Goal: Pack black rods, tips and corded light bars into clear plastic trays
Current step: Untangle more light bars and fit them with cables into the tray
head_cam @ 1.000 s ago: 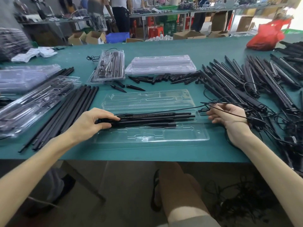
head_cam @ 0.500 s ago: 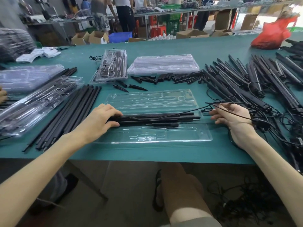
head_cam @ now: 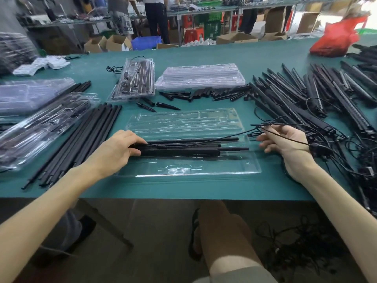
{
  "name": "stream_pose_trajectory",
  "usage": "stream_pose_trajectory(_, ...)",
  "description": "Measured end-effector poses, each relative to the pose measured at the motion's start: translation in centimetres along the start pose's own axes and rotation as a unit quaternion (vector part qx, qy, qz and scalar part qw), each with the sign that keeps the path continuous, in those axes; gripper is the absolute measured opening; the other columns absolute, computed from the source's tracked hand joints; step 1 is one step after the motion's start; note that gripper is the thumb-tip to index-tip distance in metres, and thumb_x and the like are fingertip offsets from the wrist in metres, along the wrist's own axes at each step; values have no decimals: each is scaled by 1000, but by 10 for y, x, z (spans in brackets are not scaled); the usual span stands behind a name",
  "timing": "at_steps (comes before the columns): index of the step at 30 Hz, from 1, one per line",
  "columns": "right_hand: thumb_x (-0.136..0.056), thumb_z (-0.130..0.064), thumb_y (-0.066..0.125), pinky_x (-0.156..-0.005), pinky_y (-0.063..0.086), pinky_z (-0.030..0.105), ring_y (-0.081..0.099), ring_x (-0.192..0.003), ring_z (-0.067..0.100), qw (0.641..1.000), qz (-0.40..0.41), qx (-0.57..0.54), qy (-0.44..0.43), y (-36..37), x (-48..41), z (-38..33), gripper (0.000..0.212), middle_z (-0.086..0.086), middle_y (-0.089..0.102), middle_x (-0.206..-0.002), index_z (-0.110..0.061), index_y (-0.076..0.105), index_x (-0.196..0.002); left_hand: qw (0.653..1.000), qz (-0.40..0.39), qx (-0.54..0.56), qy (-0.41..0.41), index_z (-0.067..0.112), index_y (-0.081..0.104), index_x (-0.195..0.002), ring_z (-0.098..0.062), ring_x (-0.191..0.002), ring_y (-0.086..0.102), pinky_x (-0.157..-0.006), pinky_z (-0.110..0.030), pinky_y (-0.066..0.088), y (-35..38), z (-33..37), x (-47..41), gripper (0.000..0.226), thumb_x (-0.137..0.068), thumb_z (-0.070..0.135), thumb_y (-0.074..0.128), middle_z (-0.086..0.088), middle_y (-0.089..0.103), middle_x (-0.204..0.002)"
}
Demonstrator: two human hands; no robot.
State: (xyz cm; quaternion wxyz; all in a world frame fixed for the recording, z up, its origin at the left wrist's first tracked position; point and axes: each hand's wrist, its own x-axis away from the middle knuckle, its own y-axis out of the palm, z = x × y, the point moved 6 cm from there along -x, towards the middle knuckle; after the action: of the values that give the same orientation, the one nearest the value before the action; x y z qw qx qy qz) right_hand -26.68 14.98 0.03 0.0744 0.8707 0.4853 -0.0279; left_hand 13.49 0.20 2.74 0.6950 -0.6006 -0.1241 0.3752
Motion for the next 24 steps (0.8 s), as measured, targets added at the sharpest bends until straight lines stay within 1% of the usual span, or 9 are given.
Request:
stream_pose_trajectory(2, -96, -12, 63, -49, 50, 16, 66, -55, 12, 1000, 2, 2, 1, -1, -1, 2, 14, 6, 73, -70, 1, 61, -103, 1000, 8, -3, -7, 16, 69, -118, -17, -100, 52, -97, -32, 42, -2, 2, -1, 32, -89, 2, 72, 7, 62, -101)
stream_pose_trajectory(3, -97, -12, 63, -49, 50, 17, 66, -55, 12, 1000, 2, 2, 2, -1, -2, 2, 18, 6, 73, -71, 3, 60, -106, 1000, 8, -4, -10, 17, 68, -120, -17, -103, 53, -98, -34, 43, -3, 3, -1, 31, -90, 9, 73, 8, 62, -103)
stream_pose_trajectory(6, -97, -14, 63, -48, 50, 17, 65, -55, 13, 1000, -2, 3, 1, 0, -1, 3, 24, 7, 73, -71, 6, 59, -110, 1000, 0, 4, 3, 22, 64, -124, -13, -107, 54, -100, -31, 43, -5, 9, 2, 35, -91, 21, 73, 10, 62, -110)
stream_pose_trajectory(8, -99, -17, 61, -48, 50, 17, 66, -56, 13, 1000, -11, 15, -4, 2, 1, 1, 22, 6, 73, -71, 4, 62, -105, 1000, 5, 6, 27, 25, 61, -124, -11, -109, 54, -99, -27, 42, -7, 17, 4, 35, -91, 22, 72, 12, 60, -114)
stream_pose_trajectory(11, -103, -22, 54, -51, 49, 21, 67, -62, 16, 997, -40, 61, -16, 7, 5, -1, 26, 6, 75, -74, -2, 67, -93, 995, 35, -38, 81, 22, 63, -118, -17, -104, 54, -96, -35, 45, -10, 33, 2, 25, -93, 19, 69, 8, 57, -111)
stream_pose_trajectory(14, -102, -23, 56, -63, 49, 24, 70, -80, 14, 981, -103, 158, -39, 18, 10, -6, 22, 2, 77, -90, -12, 74, -96, 989, 48, -70, 122, 19, 69, -113, -20, -96, 54, -89, -42, 48, -8, 50, -3, 19, -94, 17, 67, 4, 56, -106)
stream_pose_trajectory(17, -96, -24, 66, -85, 48, 18, 67, -99, 5, 947, -150, 273, -76, 26, 14, -7, 15, -8, 75, -103, -28, 77, -106, 985, 49, -90, 135, 14, 71, -116, -23, -90, 55, -83, -43, 50, 0, 60, -7, 23, -93, 14, 69, 0, 58, -102)
stream_pose_trajectory(19, -94, -27, 68, -90, 46, 21, 63, -101, 7, 930, -151, 323, -91, 28, 16, -8, 20, -11, 70, -107, -35, 75, -111, 984, 52, -101, 138, 12, 70, -116, -24, -89, 57, -83, -43, 51, 3, 64, -7, 23, -93, 13, 69, -1, 59, -100)
stream_pose_trajectory(24, -93, -22, 70, -78, 38, 3, 58, -88, 10, 917, -137, 354, -123, 31, 17, -12, 34, -1, 62, -108, -34, 69, -124, 985, 53, -112, 119, 13, 66, -115, -24, -96, 60, -84, -43, 53, 7, 67, -5, 22, -93, 15, 69, 0, 63, -104)
